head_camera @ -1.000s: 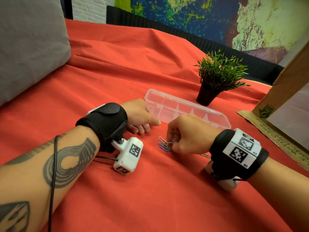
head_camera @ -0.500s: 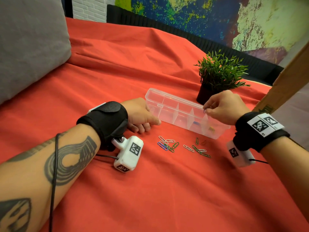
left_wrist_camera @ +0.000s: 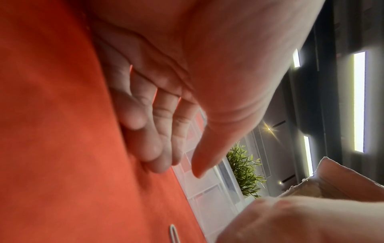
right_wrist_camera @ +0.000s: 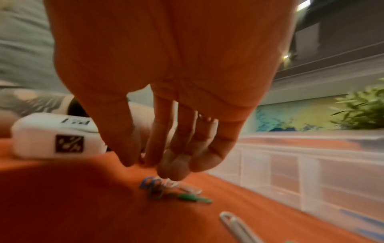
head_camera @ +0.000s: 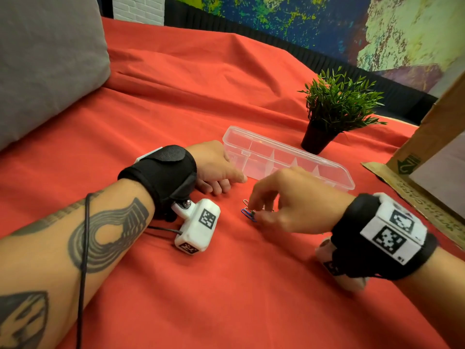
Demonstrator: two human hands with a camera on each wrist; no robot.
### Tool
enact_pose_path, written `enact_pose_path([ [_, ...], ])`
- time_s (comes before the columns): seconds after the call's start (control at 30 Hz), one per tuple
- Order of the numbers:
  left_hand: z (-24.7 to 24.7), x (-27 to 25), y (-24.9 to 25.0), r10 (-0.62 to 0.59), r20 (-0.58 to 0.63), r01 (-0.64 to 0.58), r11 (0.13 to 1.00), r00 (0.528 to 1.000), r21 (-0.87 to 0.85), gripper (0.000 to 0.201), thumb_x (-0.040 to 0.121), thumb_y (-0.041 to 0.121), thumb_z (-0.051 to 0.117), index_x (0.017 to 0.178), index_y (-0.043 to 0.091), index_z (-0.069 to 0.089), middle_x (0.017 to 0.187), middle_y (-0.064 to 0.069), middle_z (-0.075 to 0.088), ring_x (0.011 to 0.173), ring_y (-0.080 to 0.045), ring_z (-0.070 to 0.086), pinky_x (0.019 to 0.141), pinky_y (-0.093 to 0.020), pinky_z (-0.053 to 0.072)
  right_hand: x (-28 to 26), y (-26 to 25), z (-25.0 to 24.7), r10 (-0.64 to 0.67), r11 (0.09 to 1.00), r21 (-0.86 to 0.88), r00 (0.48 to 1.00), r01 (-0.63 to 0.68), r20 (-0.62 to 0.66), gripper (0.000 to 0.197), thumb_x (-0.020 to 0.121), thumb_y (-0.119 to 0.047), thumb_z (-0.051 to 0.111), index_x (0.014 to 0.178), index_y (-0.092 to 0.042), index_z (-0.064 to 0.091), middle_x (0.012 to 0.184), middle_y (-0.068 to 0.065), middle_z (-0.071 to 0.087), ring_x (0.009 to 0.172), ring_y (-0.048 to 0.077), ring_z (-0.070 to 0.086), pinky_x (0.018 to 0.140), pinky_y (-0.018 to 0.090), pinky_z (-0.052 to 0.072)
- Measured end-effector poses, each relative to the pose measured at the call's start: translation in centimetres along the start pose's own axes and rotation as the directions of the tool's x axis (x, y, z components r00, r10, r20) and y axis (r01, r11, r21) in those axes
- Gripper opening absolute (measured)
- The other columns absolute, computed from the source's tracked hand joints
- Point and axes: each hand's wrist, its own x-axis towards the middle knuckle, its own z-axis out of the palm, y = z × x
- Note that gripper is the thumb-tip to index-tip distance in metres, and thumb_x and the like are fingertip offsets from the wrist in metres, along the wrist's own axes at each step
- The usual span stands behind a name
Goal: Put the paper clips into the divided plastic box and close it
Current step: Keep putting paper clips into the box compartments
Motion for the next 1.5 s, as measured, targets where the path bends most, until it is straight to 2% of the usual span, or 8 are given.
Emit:
enact_pose_path([
  [0.1, 0.0, -0.1, 0.0, 0.005, -0.001, -0.005, 1.0, 1.0, 0.003, 0.026, 0.083, 0.036, 0.076, 0.08, 0.012, 0.067, 0.067, -0.005, 0.071, 0.051, -0.018, 0.059, 0.045, -0.021, 0.045, 0.7, -0.9, 0.9, -0.016, 0.997, -0.079, 1.0, 0.018, 0.027, 0.019, 0.08, -0.029, 0.068, 0.098, -0.028, 0.073, 0.077, -0.011, 0.069, 0.071, 0.007, 0.062, 0.062, 0.011, 0.046],
  [0.37, -0.1, -0.4, 0.1, 0.019, -0.009, -0.019, 1.0, 1.0, 0.018, 0.022, 0.084, 0.031, 0.072, 0.08, 0.011, 0.066, 0.072, -0.007, 0.073, 0.048, -0.014, 0.058, 0.04, -0.017, 0.044, 2.3, -1.7, 1.2, 0.019, 0.989, -0.149, 0.997, -0.007, 0.08, 0.018, 0.073, -0.014, 0.059, 0.087, -0.025, 0.062, 0.077, -0.003, 0.063, 0.073, 0.024, 0.064, 0.064, 0.044, 0.06],
  [0.57, -0.1, 0.0, 0.0, 0.003, 0.004, -0.003, 1.0, 1.0, 0.012, 0.026, 0.083, 0.035, 0.075, 0.074, 0.014, 0.064, 0.067, -0.005, 0.073, 0.048, -0.015, 0.059, 0.044, -0.019, 0.045, 1.8, -0.2, 0.0, 0.075, 0.997, 0.025, 0.997, -0.074, -0.033, 0.011, 0.08, -0.022, 0.069, 0.08, -0.023, 0.079, 0.071, -0.008, 0.076, 0.066, 0.007, 0.066, 0.069, 0.026, 0.053],
  [0.8, -0.1, 0.0, 0.1, 0.002, 0.006, -0.003, 1.0, 1.0, 0.016, 0.026, 0.084, 0.037, 0.074, 0.08, 0.012, 0.066, 0.064, -0.002, 0.071, 0.048, -0.015, 0.058, 0.044, -0.02, 0.044, 0.4, 2.7, -1.9, 0.14, 0.974, 0.19, 0.988, -0.126, -0.065, 0.016, 0.085, -0.028, 0.075, 0.075, -0.016, 0.08, 0.062, 0.003, 0.071, 0.054, 0.009, 0.054, 0.056, 0.03, 0.047],
  [0.97, 0.0, 0.0, 0.0, 0.001, 0.002, -0.001, 1.0, 1.0, 0.013, 0.026, 0.083, 0.037, 0.075, 0.077, 0.014, 0.065, 0.063, -0.002, 0.071, 0.047, -0.014, 0.058, 0.044, -0.02, 0.045, -1.0, 4.0, -4.3, 0.187, 0.974, 0.159, 0.968, -0.161, -0.165, 0.003, 0.075, -0.026, 0.084, 0.073, -0.026, 0.082, 0.073, -0.004, 0.079, 0.074, 0.018, 0.075, 0.073, 0.037, 0.059],
  [1.17, 0.0, 0.0, 0.0, -0.002, 0.003, 0.002, 1.0, 1.0, 0.018, 0.025, 0.083, 0.037, 0.075, 0.076, 0.014, 0.066, 0.066, -0.004, 0.071, 0.05, -0.016, 0.058, 0.044, -0.02, 0.044, -1.5, 7.9, -6.5, 0.287, 0.957, 0.067, 0.885, -0.282, -0.367, 0.007, 0.073, -0.022, 0.085, 0.071, -0.023, 0.079, 0.066, -0.002, 0.075, 0.066, 0.017, 0.071, 0.061, 0.025, 0.048],
  [1.3, 0.0, -0.1, 0.0, -0.007, 0.004, 0.007, 1.0, 1.0, 0.008, 0.025, 0.083, 0.036, 0.075, 0.076, 0.014, 0.067, 0.066, -0.004, 0.071, 0.05, -0.016, 0.058, 0.045, -0.02, 0.044, -0.9, 10.6, -6.0, 0.37, 0.917, 0.004, 0.846, -0.4, -0.383, 0.005, 0.074, -0.022, 0.084, 0.074, -0.025, 0.081, 0.07, -0.003, 0.074, 0.066, 0.01, 0.065, 0.057, 0.015, 0.037],
  [1.5, 0.0, -0.1, 0.1, -0.011, -0.004, 0.011, 1.0, 1.0, 0.0, 0.025, 0.083, 0.036, 0.076, 0.078, 0.013, 0.068, 0.066, -0.004, 0.071, 0.049, -0.016, 0.057, 0.045, -0.02, 0.044, 0.9, 11.7, -4.6, 0.384, 0.91, -0.014, 0.853, -0.415, -0.354, 0.006, 0.074, -0.019, 0.083, 0.078, -0.023, 0.082, 0.069, -0.003, 0.071, 0.062, 0.007, 0.058, 0.063, 0.023, 0.039],
])
